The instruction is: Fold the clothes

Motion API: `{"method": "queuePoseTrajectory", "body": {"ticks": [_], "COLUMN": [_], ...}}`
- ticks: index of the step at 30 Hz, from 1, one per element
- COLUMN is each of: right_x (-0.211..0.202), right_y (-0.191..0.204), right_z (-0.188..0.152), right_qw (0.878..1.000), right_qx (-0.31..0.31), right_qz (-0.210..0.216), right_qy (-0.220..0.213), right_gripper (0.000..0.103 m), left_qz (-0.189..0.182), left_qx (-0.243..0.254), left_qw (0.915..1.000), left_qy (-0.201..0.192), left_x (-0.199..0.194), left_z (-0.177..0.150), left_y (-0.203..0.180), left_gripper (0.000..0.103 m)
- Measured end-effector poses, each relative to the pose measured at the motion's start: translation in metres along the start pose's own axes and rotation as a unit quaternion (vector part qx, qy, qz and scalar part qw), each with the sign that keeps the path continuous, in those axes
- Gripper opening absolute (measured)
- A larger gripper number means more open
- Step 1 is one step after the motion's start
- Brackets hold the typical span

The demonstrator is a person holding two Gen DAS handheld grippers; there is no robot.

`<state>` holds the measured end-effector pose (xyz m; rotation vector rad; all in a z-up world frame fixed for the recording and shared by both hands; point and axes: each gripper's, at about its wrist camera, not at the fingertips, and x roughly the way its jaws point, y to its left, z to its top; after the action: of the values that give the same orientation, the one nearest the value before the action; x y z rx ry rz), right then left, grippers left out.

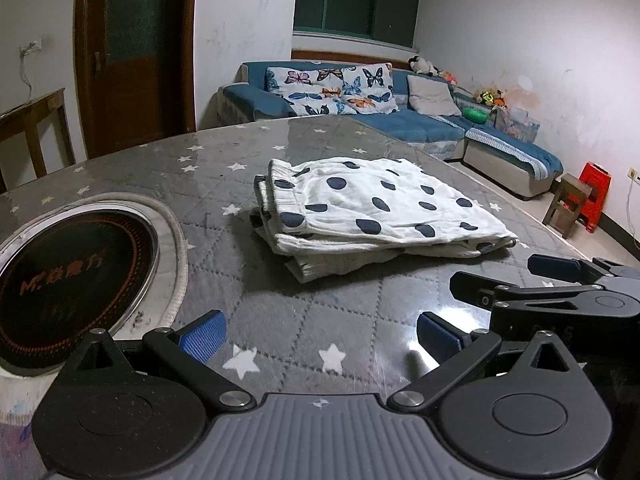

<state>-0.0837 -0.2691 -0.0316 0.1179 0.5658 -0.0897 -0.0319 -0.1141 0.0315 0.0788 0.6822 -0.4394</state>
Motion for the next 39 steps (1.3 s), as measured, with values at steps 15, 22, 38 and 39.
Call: {"method": "queuePoseTrajectory", "body": {"ticks": [15, 22, 38, 39], "right_x": [0.033, 0.048, 0.062, 0.062], "right_y": [-0.019, -0.033, -0.037, -0.038], "right_z": [0.011, 0.014, 0.020, 0.020], "right_qw": [1.000, 0.999, 0.999, 0.999], "right_qx": [0.008, 0.016, 0.013, 0.014], "right_qz": [0.000, 0.008, 0.006, 0.007], "right_qy": [0.025, 0.038, 0.050, 0.050], "right_gripper": [0.103, 0.103, 0.103, 0.103], "left_qz": [0.008, 0.024, 0.059, 0.061], "left_qx": [0.003, -0.003, -0.026, -0.027], "left_qw": [0.9997, 0.9991, 0.9967, 0.9965], "left_qy": [0.023, 0.033, 0.050, 0.050], "left_x": [0.032, 0.046, 0.059, 0.059], "left_z": [0.024, 0.031, 0.036, 0.036], "left_y": [-0.003, -0.003, -0.007, -0.007], "left_gripper": [0.103, 0.103, 0.103, 0.103]}}
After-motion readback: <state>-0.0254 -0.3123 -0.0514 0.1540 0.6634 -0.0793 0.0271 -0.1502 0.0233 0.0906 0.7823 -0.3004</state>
